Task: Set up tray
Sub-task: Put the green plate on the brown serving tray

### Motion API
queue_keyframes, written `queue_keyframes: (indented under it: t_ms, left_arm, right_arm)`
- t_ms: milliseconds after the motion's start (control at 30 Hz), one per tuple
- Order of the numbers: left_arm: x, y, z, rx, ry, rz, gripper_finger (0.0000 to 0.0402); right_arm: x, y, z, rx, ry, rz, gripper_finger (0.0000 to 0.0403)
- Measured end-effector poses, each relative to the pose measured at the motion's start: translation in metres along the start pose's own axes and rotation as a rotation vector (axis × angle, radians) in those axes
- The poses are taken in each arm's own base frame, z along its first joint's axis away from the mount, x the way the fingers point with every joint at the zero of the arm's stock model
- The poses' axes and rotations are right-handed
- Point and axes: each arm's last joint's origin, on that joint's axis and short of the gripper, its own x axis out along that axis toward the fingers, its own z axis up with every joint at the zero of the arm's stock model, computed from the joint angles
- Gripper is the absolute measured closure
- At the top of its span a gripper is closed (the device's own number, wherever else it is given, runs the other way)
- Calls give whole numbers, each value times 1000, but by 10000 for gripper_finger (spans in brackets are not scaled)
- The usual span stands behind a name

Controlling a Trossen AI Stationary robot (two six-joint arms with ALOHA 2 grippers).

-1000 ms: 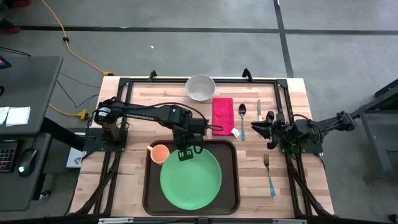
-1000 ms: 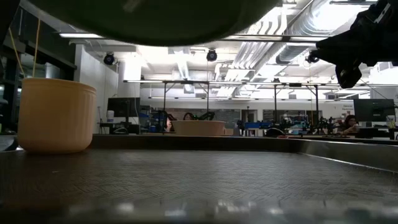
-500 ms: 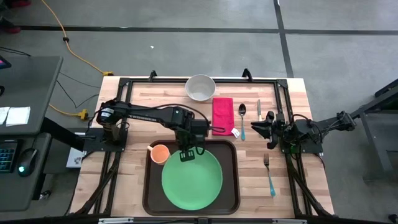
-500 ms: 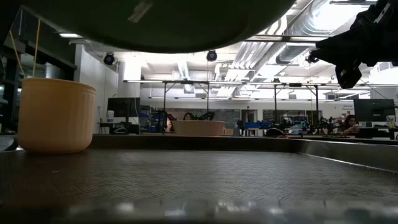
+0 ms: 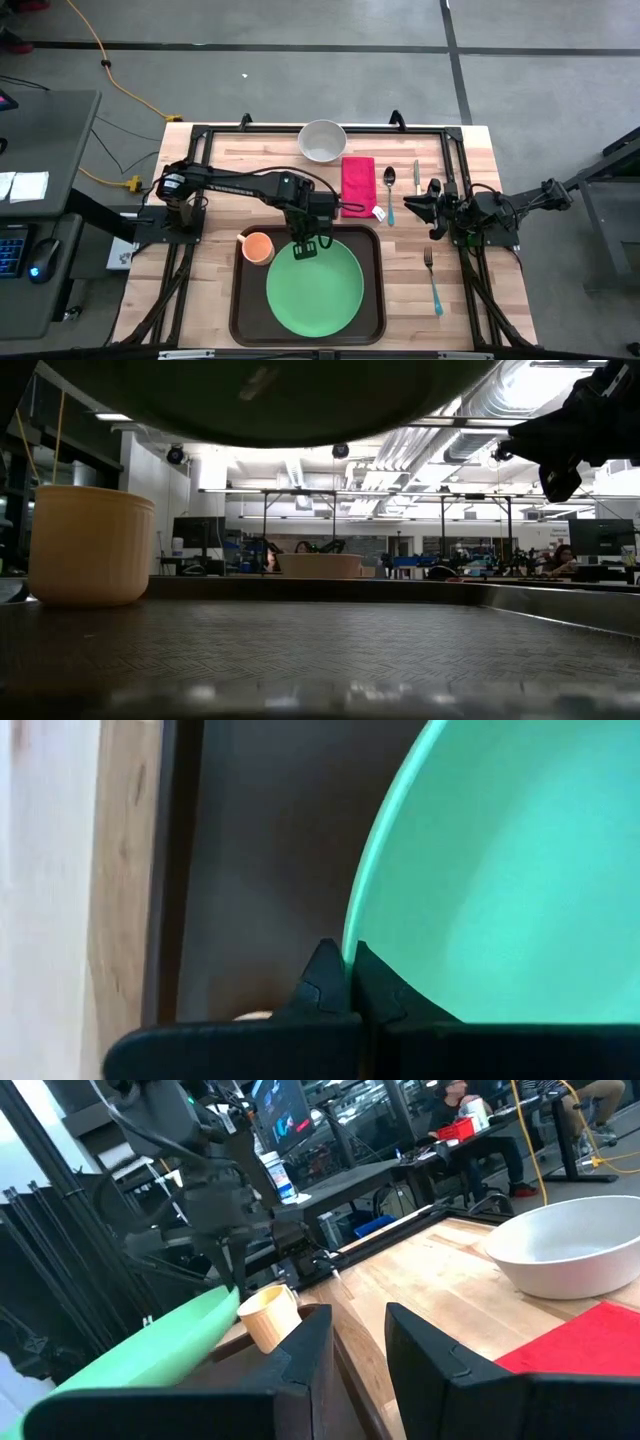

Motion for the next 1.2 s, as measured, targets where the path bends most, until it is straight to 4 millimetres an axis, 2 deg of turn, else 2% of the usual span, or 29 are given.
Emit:
queue_keyframes:
  t_ms: [600,933,1200]
  left_arm:
    - [40,3,15,79,55,-13,389]
    - [55,6,19,131,80,-7,389]
    - [59,8,18,165,103,20,389]
  right_arm:
    - [0,1,0,10,12,29,329]
    - [0,1,0,11,11,29,329]
    - [0,1,0,26,12,29,329]
